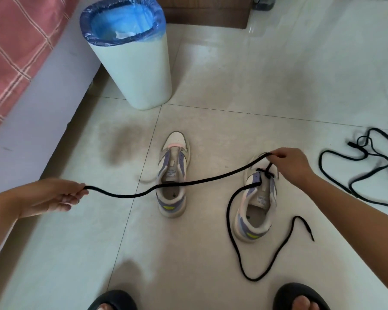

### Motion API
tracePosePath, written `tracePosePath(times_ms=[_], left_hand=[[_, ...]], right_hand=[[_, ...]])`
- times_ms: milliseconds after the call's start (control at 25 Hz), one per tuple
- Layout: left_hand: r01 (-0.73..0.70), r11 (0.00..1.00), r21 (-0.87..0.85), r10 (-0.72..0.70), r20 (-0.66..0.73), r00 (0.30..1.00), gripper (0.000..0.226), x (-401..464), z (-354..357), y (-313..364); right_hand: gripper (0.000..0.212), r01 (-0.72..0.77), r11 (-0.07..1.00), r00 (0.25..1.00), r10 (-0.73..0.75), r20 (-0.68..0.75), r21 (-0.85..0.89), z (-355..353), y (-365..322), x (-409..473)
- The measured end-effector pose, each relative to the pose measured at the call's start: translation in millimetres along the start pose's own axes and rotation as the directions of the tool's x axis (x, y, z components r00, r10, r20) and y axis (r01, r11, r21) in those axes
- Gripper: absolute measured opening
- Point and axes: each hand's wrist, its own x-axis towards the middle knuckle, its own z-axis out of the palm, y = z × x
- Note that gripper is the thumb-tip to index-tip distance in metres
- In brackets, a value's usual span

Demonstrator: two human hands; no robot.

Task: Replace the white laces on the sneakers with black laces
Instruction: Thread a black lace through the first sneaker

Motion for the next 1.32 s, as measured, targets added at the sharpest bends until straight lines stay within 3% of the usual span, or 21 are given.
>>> tracePosePath(times_ms=[80, 160, 240, 320, 440, 600, 720, 880, 1040, 1160, 1320], left_hand=[[-0.167, 0.964, -0.207, 0.212, 0.217, 0.953, 0.028, -17, 27, 34], [-0.313, 0.89, -0.332, 0.419, 0.326, 0.847, 0.037, -33, 61, 67], [-0.369, 0.84, -0.397, 0.508, 0.339, 0.792, 0.028, -41, 103, 93], [-0.326, 0.858, -0.397, 0.469, 0.344, 0.814, 0.015, -37, 152, 111], [-0.239, 0.912, -0.332, 0.36, 0.376, 0.854, 0.009, -19, 233, 119], [-0.215, 0.901, -0.377, 0.28, 0.125, 0.952, 0.007, 22, 324, 112], [-0.162, 0.849, -0.504, 0.209, 0.038, 0.977, 0.015, 38, 356, 106], [-0.319, 0.901, -0.294, 0.319, -0.048, 0.946, 0.017, 44, 373, 99], [-0.462, 0.886, -0.041, 0.454, -0.125, 0.882, 0.015, 48, 374, 97], [-0.523, 0.853, 0.001, 0.519, -0.123, 0.846, 0.018, 48, 374, 96], [-0.583, 0.81, 0.061, 0.586, -0.053, 0.809, 0.022, 48, 374, 93]], right_hand=[[0.011, 0.107, 0.994, 0.985, -0.109, 0.136, 0.018, 8, -22, -9], [0.019, 0.129, 0.984, 0.952, -0.157, 0.262, 0.119, 13, -33, -13], [0.017, 0.11, 0.98, 0.97, -0.142, 0.198, 0.164, 13, -30, -14], [0.005, 0.097, 0.995, 0.993, -0.099, 0.071, 0.032, 10, -22, -18], [0.009, 0.067, 0.983, 0.99, -0.043, 0.136, -0.173, 12, -7, -27], [0.017, 0.149, 0.953, 0.985, -0.12, 0.125, -0.263, 20, 3, -31], [0.017, 0.181, 0.948, 0.981, -0.157, 0.11, -0.262, 20, 4, -31], [0.017, 0.174, 0.937, 0.983, -0.15, 0.101, -0.301, 22, 11, -32], [0.018, 0.168, 0.953, 0.984, -0.147, 0.099, -0.253, 24, 15, -32], [0.017, 0.164, 0.961, 0.984, -0.144, 0.104, -0.225, 23, 14, -34], [0.025, 0.275, 0.923, 0.943, -0.204, 0.264, -0.271, 19, 20, -39]])
